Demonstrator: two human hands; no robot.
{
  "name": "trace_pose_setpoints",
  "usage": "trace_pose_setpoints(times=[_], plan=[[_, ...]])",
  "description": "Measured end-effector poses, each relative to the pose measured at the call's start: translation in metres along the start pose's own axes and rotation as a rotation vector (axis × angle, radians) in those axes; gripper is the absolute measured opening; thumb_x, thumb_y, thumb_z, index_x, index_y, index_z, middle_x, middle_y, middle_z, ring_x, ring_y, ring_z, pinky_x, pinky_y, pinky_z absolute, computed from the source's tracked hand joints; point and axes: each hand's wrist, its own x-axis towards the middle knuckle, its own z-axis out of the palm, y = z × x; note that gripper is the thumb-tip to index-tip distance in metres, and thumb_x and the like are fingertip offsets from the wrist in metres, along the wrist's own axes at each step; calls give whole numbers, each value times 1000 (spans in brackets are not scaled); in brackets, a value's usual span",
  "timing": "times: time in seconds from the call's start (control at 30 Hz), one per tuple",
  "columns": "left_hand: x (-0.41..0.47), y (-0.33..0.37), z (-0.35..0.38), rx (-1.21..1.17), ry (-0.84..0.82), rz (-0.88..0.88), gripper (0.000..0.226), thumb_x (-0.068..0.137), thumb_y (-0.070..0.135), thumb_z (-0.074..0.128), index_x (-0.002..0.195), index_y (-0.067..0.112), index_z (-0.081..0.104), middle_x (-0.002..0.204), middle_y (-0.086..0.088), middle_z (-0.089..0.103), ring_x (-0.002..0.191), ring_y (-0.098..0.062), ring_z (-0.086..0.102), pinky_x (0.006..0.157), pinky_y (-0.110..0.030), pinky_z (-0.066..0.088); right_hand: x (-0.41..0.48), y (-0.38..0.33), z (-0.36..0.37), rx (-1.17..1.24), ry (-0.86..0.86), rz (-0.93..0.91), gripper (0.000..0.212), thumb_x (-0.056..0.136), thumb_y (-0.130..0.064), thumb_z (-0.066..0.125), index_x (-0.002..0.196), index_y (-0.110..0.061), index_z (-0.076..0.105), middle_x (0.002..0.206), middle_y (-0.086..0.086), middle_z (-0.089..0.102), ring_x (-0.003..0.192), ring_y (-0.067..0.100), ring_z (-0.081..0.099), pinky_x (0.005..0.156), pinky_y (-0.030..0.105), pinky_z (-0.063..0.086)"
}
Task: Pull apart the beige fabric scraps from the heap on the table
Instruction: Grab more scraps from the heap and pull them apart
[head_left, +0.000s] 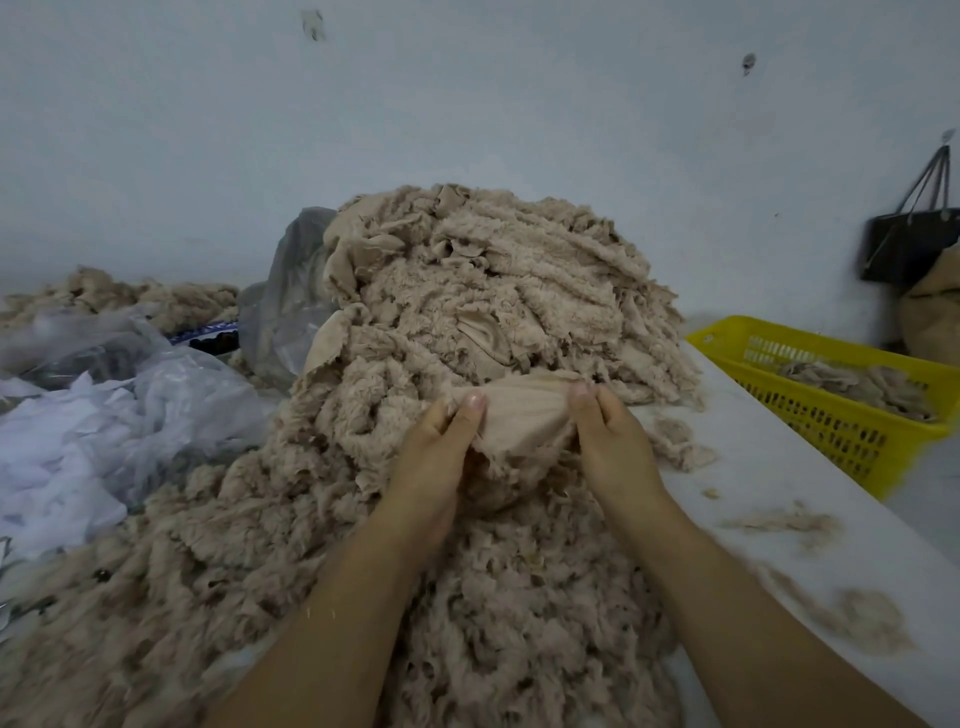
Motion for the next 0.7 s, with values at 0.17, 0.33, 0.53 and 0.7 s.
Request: trace_pose_setpoints(times=[0.17, 0.33, 0.53, 0.7], plan=[[1, -4, 0, 57, -20, -11, 25, 87, 54, 63, 100, 37, 76, 112, 5, 75, 109, -13, 68, 105, -40, 48, 3, 1, 0, 196, 7, 102, 31, 103, -49, 40, 84, -39, 62, 97, -12, 65, 98, 13, 62, 98, 52, 49], [-3, -3, -1, 425, -154, 2, 37, 66, 78, 64, 97, 57, 66, 101, 35, 68, 96, 12, 64, 77, -9, 51, 6, 3, -4, 412, 48, 154, 24, 102, -45, 47, 97, -38, 69, 102, -11, 74, 99, 10, 69, 90, 37, 56], [4, -10, -11, 688, -97, 40, 13, 96, 31, 59, 85, 29, 63, 52, 19, 51, 45, -2, 40, 42, -13, 30, 11, 4, -11, 499, 136, 218, 36, 106, -38, 41, 121, -13, 61, 73, -5, 55, 62, 9, 52, 57, 23, 47], [5, -4, -16, 606, -42, 47, 33, 97, 36, 60, 72, 20, 46, 56, 12, 37, 51, -7, 33, 50, -19, 29, 12, 8, -17, 529, 268, 254, 27, 106, -37, 43, 91, -21, 60, 67, -4, 51, 51, 7, 48, 51, 24, 44]])
